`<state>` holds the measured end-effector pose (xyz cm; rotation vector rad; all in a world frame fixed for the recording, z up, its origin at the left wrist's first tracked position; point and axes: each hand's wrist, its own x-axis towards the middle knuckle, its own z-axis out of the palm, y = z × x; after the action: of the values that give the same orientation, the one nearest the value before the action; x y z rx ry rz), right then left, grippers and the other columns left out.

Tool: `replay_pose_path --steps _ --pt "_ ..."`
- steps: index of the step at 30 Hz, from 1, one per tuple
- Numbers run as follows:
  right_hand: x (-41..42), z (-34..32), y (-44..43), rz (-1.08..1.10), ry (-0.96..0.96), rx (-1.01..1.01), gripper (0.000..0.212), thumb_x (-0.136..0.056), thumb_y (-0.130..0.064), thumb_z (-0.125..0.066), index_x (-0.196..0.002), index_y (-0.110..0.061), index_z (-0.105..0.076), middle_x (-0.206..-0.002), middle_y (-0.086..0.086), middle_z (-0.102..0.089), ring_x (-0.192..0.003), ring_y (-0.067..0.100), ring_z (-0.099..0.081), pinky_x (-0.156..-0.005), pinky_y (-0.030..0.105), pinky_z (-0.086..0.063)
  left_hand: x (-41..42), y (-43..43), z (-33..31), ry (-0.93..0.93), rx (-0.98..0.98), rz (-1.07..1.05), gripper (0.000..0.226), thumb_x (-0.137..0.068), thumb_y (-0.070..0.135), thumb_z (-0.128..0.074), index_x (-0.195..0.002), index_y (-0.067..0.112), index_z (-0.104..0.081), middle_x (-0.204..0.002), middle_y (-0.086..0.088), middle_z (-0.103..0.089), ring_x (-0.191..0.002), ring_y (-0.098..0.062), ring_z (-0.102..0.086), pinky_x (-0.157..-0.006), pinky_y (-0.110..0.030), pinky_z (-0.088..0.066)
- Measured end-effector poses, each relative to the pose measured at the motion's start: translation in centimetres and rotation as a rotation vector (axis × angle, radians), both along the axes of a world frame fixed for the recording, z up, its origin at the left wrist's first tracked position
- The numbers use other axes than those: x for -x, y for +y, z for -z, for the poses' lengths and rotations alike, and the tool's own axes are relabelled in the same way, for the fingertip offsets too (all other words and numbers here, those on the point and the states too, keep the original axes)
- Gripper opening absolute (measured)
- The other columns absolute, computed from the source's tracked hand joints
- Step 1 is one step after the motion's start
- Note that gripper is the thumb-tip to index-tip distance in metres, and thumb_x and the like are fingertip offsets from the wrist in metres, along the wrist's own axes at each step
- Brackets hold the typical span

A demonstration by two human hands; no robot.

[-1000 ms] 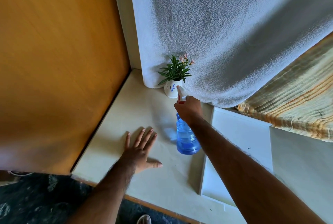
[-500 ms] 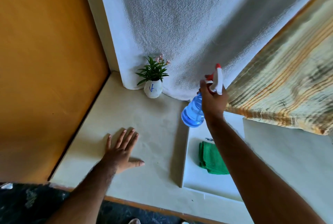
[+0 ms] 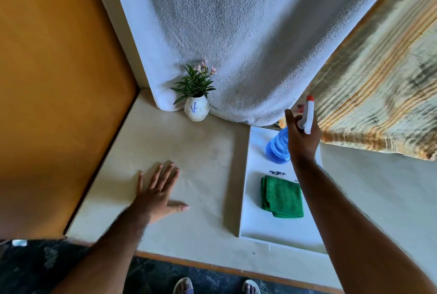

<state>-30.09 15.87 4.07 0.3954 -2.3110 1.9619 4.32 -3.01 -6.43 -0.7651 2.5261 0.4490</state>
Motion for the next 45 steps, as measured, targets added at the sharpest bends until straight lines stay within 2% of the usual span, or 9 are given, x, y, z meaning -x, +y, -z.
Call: replay_pose_path --steps 8,16,21,26,30,34,37,40,45 --pt "0.6 1.2 0.1 -0.044 0.013 -0.182 0.040 -0.075 -0.045 -0.084 -0.093 -0.020 -0.059 -0.070 -0.006 -0.056 -0.064 0.009 -0.052 -0.072 0.038 -0.052 -0.1 -0.1 0.1 -0.005 -0.003 0.013 0.123 -0.046 0.108 0.004 -0.140 0.040 0.043 -0.151 0.014 0.051 -0.144 -0.013 0.041 -0.115 -0.062 0.024" --pt "-7.8 6.4 9.5 -0.194 0.104 -0.599 0.087 -0.084 -0.064 -0.059 -0.148 -0.011 -0.033 -0.148 0.010 -0.040 -0.141 0.025 -0.034 -0.116 0.040 -0.030 -0.2 0.0 0.4 -0.010 -0.007 0.008 0.122 -0.046 0.107 0.004 -0.141 0.041 0.042 -0.151 0.015 0.051 -0.145 -0.013 0.042 -0.116 -0.063 0.022" --pt "-9.7 8.6 14.7 -0.654 0.550 -0.938 0.093 -0.086 -0.054 -0.069 -0.155 -0.005 -0.031 -0.162 0.012 -0.028 -0.152 0.024 -0.019 -0.122 0.044 -0.022 -0.1 0.0 0.4 0.002 -0.001 0.002 0.128 -0.043 0.108 0.007 -0.145 0.038 0.038 -0.151 0.016 0.050 -0.145 -0.012 0.041 -0.116 -0.063 0.022" --pt "-9.1 10.3 14.9 -0.722 0.624 -1.094 0.083 -0.081 -0.019 -0.075 -0.152 -0.003 -0.035 -0.163 0.012 -0.026 -0.152 0.026 -0.021 -0.118 0.048 -0.029 -0.1 0.0 0.2 0.008 -0.003 0.008 0.125 -0.042 0.107 0.009 -0.141 0.039 0.042 -0.149 0.016 0.052 -0.144 -0.012 0.043 -0.116 -0.064 0.021" --pt "-9.4 10.7 14.0 -0.659 0.561 -1.096 0.081 -0.074 0.018 -0.063 -0.149 -0.001 -0.040 -0.157 0.016 -0.037 -0.146 0.032 -0.032 -0.114 0.052 -0.036 -0.2 0.0 0.7 0.025 0.011 0.010 0.124 -0.043 0.107 0.007 -0.141 0.040 0.042 -0.151 0.016 0.051 -0.144 -0.012 0.042 -0.117 -0.064 0.021" --pt "-10.1 10.4 13.1 -0.576 0.435 -1.044 0.080 -0.069 0.024 -0.058 -0.145 -0.001 -0.047 -0.151 0.017 -0.046 -0.138 0.037 -0.045 -0.106 0.056 -0.044 -0.3 0.0 1.1 0.063 0.042 0.020 0.121 -0.048 0.107 0.005 -0.143 0.041 0.040 -0.149 0.017 0.052 -0.135 -0.007 0.053 -0.117 -0.062 0.022" --pt "-10.8 9.0 11.7 -0.543 0.396 -0.982 0.088 -0.067 0.028 -0.059 -0.147 -0.003 -0.046 -0.151 0.016 -0.046 -0.138 0.036 -0.044 -0.106 0.053 -0.045 -1.1 -0.2 2.1 0.169 0.066 0.029 0.117 -0.062 0.104 -0.002 -0.155 0.038 0.021 -0.162 0.011 0.036 -0.151 -0.011 0.031 -0.120 -0.059 0.017" --pt "-11.2 6.9 8.2 -0.591 0.513 -0.881 0.080 -0.072 0.024 -0.050 -0.147 -0.003 -0.046 -0.151 0.017 -0.046 -0.140 0.035 -0.042 -0.113 0.045 -0.034 -2.6 -1.7 3.0 0.286 0.152 -0.044 0.114 -0.078 0.095 -0.012 -0.162 0.019 -0.008 -0.171 -0.006 -0.001 -0.157 -0.024 -0.004 -0.123 -0.049 0.002" --pt "-11.1 4.3 -0.4 -0.750 0.694 -0.806 0.062 -0.087 -0.004 -0.024 -0.143 0.005 -0.048 -0.147 0.024 -0.048 -0.139 0.040 -0.041 -0.114 0.054 -0.033 -3.2 -2.3 3.1 0.261 0.171 -0.093 0.113 -0.080 0.094 -0.015 -0.161 0.015 -0.016 -0.170 -0.008 -0.013 -0.155 -0.022 -0.011 -0.121 -0.054 -0.004"
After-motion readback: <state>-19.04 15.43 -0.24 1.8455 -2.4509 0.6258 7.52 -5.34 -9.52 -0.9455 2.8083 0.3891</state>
